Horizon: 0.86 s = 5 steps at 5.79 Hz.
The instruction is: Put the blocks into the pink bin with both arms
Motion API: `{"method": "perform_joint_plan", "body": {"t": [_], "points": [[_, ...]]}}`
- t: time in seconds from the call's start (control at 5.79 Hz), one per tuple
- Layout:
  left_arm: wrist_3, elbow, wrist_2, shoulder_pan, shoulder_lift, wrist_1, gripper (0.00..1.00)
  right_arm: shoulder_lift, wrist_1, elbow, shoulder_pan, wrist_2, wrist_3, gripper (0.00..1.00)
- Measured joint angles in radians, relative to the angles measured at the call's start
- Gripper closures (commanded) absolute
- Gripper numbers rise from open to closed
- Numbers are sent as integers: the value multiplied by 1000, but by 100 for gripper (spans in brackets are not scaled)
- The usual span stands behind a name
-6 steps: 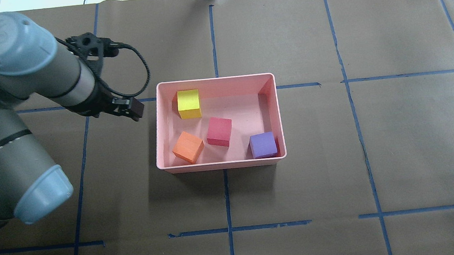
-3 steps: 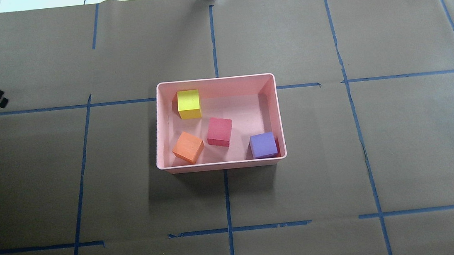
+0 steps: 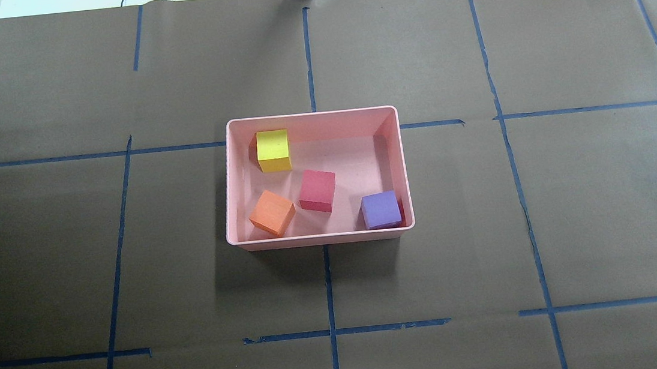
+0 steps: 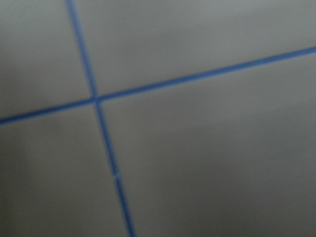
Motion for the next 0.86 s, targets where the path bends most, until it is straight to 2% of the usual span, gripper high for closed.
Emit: {"method": "perform_joint_plan", "body": {"t": [0.35,0.86], "points": [[16,9,-19,-29,68,-1,0,1,0,2,0,2,0,0],[16,46,6,-29,83,11,0,2,0,1,0,3,-1,0]]}}
